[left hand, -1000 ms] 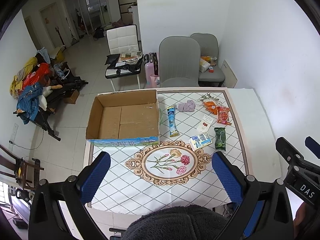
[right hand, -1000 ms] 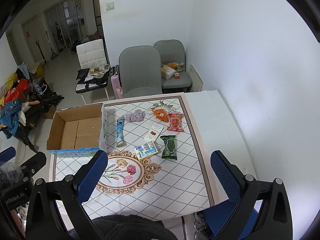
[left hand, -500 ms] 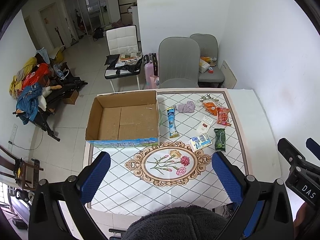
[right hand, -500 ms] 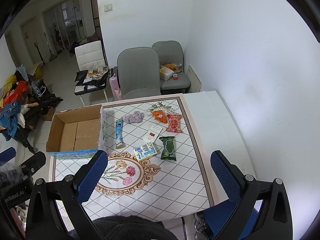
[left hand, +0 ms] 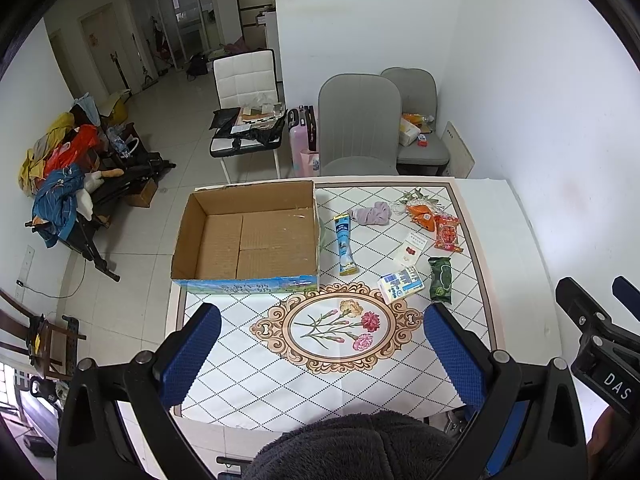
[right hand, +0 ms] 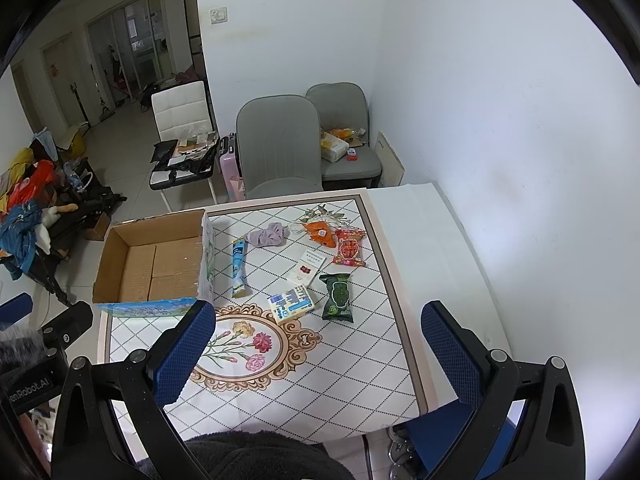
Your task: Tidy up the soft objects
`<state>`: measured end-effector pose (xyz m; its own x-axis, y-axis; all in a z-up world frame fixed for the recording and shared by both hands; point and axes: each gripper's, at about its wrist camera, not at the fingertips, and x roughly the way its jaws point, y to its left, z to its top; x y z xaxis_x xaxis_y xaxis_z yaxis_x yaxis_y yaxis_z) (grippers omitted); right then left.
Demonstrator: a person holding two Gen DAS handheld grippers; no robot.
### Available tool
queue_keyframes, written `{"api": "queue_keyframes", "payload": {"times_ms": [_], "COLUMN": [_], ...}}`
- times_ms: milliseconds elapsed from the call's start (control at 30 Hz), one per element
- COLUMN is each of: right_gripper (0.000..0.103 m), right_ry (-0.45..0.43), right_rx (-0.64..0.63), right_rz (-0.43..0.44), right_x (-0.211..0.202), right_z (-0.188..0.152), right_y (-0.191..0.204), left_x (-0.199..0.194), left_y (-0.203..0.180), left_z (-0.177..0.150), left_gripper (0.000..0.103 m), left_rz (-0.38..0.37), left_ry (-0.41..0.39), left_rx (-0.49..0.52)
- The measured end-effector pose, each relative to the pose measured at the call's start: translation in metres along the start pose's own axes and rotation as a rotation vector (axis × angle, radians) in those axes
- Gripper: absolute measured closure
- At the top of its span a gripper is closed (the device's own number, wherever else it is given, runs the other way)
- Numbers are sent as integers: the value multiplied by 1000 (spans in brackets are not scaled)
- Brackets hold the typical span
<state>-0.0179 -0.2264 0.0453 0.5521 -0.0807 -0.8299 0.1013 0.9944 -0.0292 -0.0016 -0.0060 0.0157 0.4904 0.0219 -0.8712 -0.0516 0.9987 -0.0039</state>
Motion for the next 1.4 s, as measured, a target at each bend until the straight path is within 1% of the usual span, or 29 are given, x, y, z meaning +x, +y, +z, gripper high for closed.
{"api": "queue_keyframes", "payload": {"times_ms": [667, 767, 833, 900, 933, 967, 1067, 1100, 1167, 1233, 1267, 1300, 1367, 1400], "right_gripper": [0, 0, 0, 0, 0, 0, 0, 0, 0, 0, 0, 0, 0, 0], "right_ry": [2, 14, 32, 65, 82, 110, 192, 239, 294, 380, 415, 443, 506, 543], "right_rx": [1, 10, 30, 58, 66, 77, 117, 131, 140, 149, 157, 165, 162, 169], "right_rz": [5, 11, 2, -2, -9, -18, -6, -3, 25, 37, 58, 59, 64, 74], "right_x": [1, 9, 23, 48, 62, 81, 138, 165, 206, 259, 288, 312, 358, 388], "right_z": [0, 2, 5, 9, 11, 13, 17, 17, 16, 11, 8, 5, -1, -8], "right_y": [1, -4, -13, -25, -31, -37, -59, -66, -74, -81, -82, -86, -85, -85], "left_x": [0, 9, 29, 53, 72, 84, 139, 163, 208, 246, 270, 288, 320, 338], "left_y": [1, -4, -12, -20, -26, -28, -41, -46, -56, -67, -74, -83, -98, -109], "left_z": [-1, 4, 13, 22, 30, 35, 56, 63, 73, 76, 77, 77, 72, 67], "left_gripper": [0, 0, 0, 0, 0, 0, 0, 0, 0, 0, 0, 0, 0, 0], "left_rz": [-3, -2, 6, 14, 13, 16, 25, 22, -8, -11, -13, -26, -35, -39], "left_ry": [6, 4, 14, 36, 49, 62, 135, 176, 255, 317, 352, 373, 420, 446], "left_rx": [-2, 0, 10, 16, 19, 23, 39, 46, 56, 70, 81, 98, 148, 196]}}
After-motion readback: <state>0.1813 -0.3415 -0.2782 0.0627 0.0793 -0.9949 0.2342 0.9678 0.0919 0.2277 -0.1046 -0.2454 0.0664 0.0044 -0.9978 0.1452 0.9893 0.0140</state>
